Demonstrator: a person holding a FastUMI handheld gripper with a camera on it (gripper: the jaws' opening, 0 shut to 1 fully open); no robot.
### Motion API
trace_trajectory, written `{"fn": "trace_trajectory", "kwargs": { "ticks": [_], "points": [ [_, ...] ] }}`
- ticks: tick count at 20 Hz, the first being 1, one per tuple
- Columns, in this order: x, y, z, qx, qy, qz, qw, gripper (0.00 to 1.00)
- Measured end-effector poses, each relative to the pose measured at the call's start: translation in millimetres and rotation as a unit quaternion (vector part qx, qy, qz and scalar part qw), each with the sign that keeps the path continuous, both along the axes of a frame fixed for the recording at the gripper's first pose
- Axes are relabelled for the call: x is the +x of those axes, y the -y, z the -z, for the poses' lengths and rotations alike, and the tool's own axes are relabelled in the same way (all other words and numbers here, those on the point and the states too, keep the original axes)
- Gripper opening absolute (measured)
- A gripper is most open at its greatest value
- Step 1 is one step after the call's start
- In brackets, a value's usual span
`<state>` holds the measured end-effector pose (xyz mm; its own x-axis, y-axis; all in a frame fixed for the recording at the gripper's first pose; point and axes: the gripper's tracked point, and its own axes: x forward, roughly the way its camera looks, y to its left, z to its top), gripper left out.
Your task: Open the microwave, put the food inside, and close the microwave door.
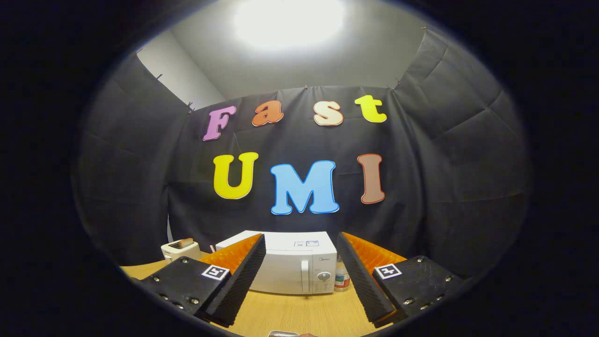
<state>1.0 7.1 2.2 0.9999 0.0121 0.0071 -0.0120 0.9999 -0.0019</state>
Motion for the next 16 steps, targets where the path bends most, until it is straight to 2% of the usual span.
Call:
{"fn": "trace_trajectory", "kwargs": {
  "ticks": [9,16],
  "points": [
    [21.0,3.1,19.6,-0.003,-0.012,0.0,1.0,0.97],
    [81.1,13.6,62.0,-0.014,-0.046,-0.009,0.999,0.98]
  ]
}}
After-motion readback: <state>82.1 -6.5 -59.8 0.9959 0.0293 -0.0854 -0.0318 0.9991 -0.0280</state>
